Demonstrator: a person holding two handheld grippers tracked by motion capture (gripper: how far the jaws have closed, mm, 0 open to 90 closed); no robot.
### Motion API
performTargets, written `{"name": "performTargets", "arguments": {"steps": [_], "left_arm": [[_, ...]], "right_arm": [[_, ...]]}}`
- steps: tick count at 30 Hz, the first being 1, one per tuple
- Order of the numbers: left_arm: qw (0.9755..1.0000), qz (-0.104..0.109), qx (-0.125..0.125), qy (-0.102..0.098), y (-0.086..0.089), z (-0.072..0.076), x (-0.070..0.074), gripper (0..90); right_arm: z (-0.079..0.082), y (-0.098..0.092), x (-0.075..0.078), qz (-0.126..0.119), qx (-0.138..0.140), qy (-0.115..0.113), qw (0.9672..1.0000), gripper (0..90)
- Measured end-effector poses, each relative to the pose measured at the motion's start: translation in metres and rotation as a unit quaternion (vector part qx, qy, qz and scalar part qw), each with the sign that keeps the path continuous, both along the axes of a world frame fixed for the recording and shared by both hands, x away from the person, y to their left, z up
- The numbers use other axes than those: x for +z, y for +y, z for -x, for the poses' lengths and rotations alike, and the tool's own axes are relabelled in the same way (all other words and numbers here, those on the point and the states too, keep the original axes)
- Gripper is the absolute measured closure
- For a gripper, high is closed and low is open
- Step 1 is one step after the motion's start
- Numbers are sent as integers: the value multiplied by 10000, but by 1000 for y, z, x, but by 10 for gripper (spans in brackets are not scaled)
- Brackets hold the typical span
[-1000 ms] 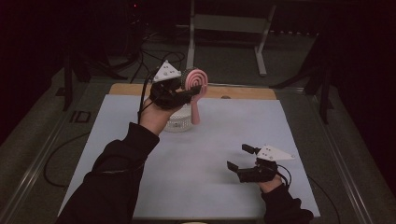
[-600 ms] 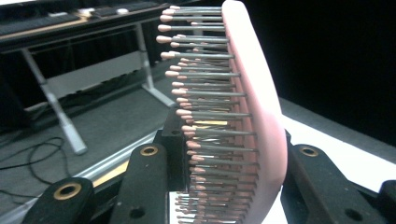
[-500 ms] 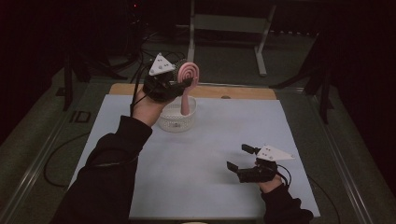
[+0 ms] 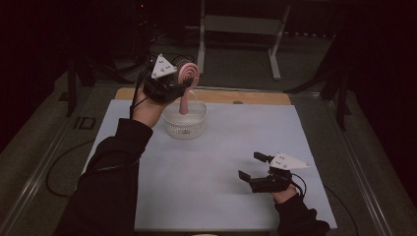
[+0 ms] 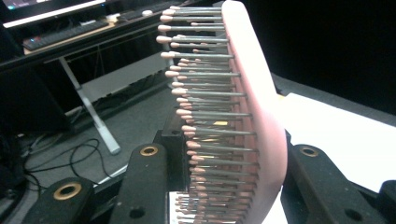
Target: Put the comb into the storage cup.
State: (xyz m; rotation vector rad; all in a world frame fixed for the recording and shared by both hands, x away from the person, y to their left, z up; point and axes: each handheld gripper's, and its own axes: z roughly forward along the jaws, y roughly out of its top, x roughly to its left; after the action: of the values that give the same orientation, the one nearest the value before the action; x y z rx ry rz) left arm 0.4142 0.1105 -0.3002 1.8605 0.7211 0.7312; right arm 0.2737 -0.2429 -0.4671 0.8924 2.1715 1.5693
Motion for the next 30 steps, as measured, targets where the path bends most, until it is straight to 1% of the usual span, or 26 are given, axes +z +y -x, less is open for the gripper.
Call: {"name": "performTargets", "arguments": {"steps": [4, 6, 8, 11, 13, 18, 21, 24, 26, 28, 30], "left_arm": [[9998, -180, 52, -84, 1, -5, -9, 648], [9997, -206, 91, -111, 2, -8, -13, 648], [9997, -190, 101, -86, 3, -10, -16, 647], [9993, -332, 108, -144, 1, -12, -22, 647], [9993, -347, 90, -133, 0, -13, -26, 648], [9987, -467, 96, -191, -4, -15, -37, 647], [9988, -446, 87, -174, -5, -16, -43, 647], [9987, -483, 73, -167, -5, -17, -48, 648], [9982, -559, 89, -178, -5, -17, -52, 647], [9978, -613, 76, -251, -5, -17, -55, 647], [9977, -636, 89, -231, -6, -17, -59, 647]], "right_arm": [[0, 0, 0, -8, -10, -6, 10000, 88], [0, 0, 0, -3, -8, -6, 10000, 89], [0, 0, 0, 21, 1, -15, 10000, 89], [0, 0, 0, 10, 8, -12, 10000, 89], [0, 0, 0, 4, 17, -23, 10000, 89], [0, 0, 1, -25, 16, -20, 10000, 89], [0, -1, 1, -19, 9, -22, 10000, 88], [0, -1, 1, -21, 10, -23, 10000, 89], [0, -1, 1, -19, 4, -27, 10000, 89], [0, -1, 1, -16, 7, -18, 10000, 89], [0, 0, 0, -32, 11, -8, 10000, 89]]}}
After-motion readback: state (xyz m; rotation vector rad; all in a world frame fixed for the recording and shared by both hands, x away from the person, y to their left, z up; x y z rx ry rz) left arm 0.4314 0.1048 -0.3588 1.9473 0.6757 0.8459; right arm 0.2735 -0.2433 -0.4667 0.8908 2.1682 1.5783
